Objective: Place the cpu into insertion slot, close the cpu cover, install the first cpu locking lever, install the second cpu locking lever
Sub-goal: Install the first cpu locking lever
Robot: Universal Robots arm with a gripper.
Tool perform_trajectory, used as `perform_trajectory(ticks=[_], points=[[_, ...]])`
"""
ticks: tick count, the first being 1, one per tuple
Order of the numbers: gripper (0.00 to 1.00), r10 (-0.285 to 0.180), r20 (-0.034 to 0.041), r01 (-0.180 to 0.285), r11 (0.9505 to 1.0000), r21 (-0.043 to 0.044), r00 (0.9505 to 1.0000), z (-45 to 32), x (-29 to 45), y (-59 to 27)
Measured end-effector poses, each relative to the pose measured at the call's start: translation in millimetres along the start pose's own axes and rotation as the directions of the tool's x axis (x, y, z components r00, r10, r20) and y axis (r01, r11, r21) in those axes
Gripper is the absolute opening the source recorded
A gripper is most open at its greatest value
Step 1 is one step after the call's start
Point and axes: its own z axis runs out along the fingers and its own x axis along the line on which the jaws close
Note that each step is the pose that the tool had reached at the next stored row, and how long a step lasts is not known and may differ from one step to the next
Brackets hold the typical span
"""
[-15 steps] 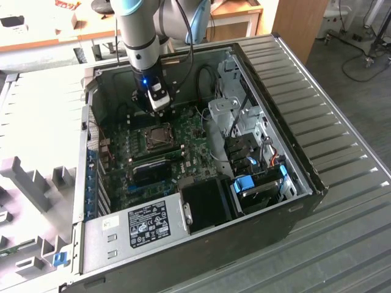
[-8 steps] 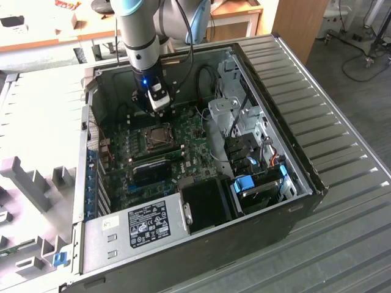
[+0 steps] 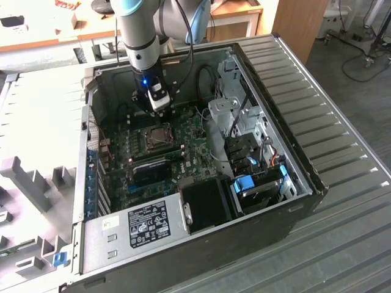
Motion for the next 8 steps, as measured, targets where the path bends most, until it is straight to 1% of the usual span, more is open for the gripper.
perform_trajectory(ticks=[8], points=[[0.10, 0.000, -0.0001, 0.000, 1.0000, -0.0003, 1.0000, 0.5, -3.6, 1.2]])
